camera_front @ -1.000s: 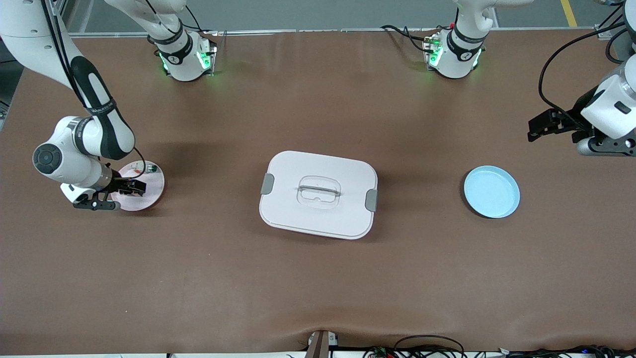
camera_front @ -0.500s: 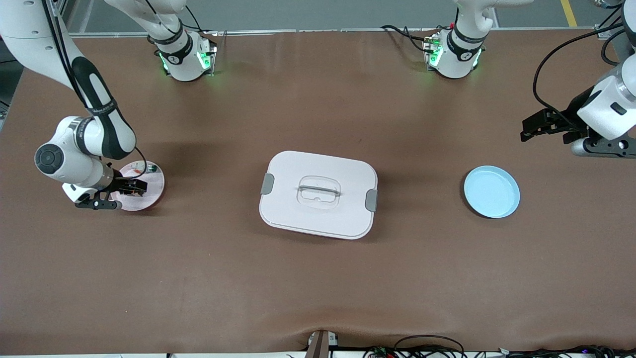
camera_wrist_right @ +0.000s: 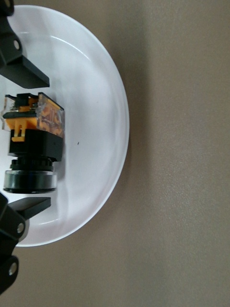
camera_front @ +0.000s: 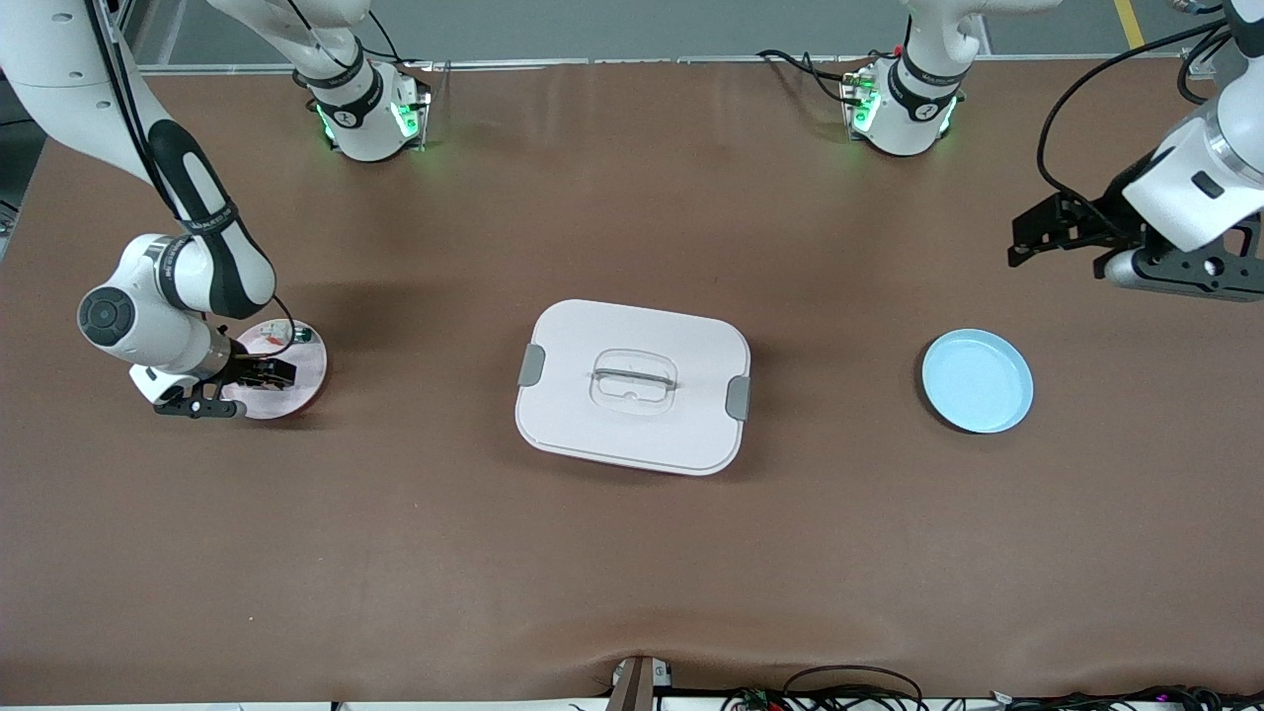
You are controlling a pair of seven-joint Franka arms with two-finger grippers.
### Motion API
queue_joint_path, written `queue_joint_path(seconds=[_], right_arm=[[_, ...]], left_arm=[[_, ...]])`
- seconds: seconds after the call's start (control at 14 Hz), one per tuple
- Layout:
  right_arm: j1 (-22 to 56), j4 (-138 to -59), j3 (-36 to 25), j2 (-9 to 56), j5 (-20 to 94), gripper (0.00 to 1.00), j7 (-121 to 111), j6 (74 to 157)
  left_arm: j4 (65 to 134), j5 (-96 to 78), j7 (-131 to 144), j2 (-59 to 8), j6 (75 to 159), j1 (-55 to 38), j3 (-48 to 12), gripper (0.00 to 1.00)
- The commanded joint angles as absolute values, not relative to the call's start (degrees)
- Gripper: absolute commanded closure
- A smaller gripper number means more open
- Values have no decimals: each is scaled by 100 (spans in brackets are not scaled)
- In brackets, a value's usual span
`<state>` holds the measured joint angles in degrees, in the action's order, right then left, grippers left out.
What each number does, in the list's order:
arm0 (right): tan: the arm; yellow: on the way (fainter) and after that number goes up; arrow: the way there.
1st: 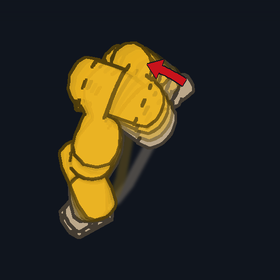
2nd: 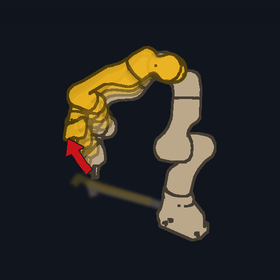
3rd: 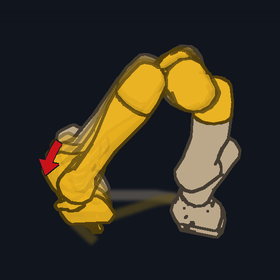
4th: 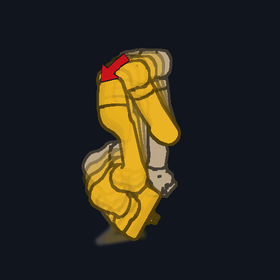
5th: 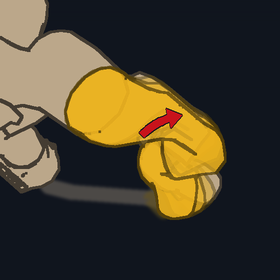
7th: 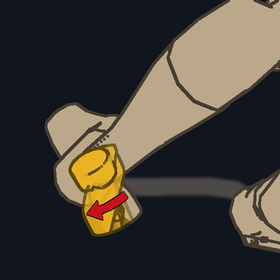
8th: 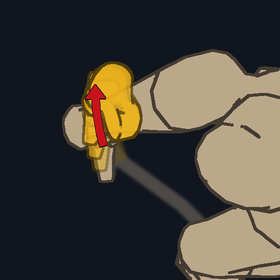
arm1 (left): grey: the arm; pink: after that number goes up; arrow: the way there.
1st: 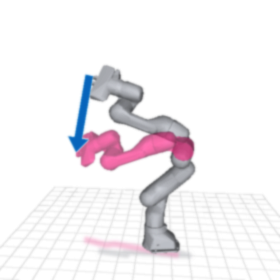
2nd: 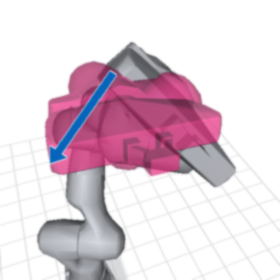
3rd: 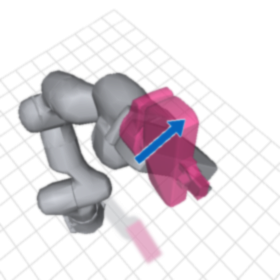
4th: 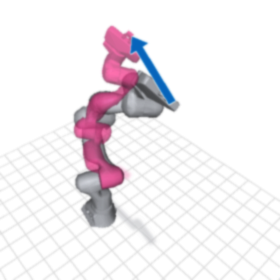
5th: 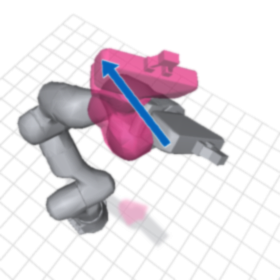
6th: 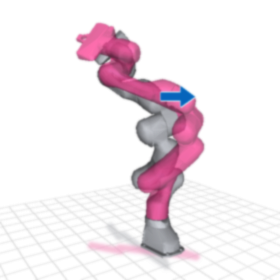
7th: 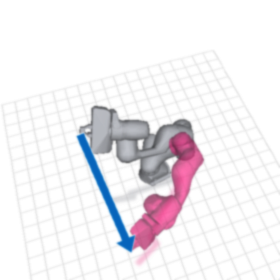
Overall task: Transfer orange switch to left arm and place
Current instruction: 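Lift the switch with the right gripper while the left gripper reaches over the box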
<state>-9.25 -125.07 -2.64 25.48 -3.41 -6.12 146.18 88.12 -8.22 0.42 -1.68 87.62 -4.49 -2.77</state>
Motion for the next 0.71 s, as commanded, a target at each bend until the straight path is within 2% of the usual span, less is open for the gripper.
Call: queue_joint_path(seconds=[0.0,0.21,0.36,0.64], right_arm=[[-967,-12489,-229,2549,-334,0,-606,14651],[-967,-12489,-229,2549,-334,1,-606,14643],[-958,-12489,-229,2549,-334,18,-606,14643],[-967,-12489,-220,2549,-273,64,-563,14616]], left_arm=[[8701,-1325,-18,-176,8500,-387,-299,0],[8719,-1879,-9,-176,8438,-396,-360,0],[8780,-2432,-18,-219,8324,-361,-360,0],[8815,-3381,-35,-439,8332,-352,-352,0]])
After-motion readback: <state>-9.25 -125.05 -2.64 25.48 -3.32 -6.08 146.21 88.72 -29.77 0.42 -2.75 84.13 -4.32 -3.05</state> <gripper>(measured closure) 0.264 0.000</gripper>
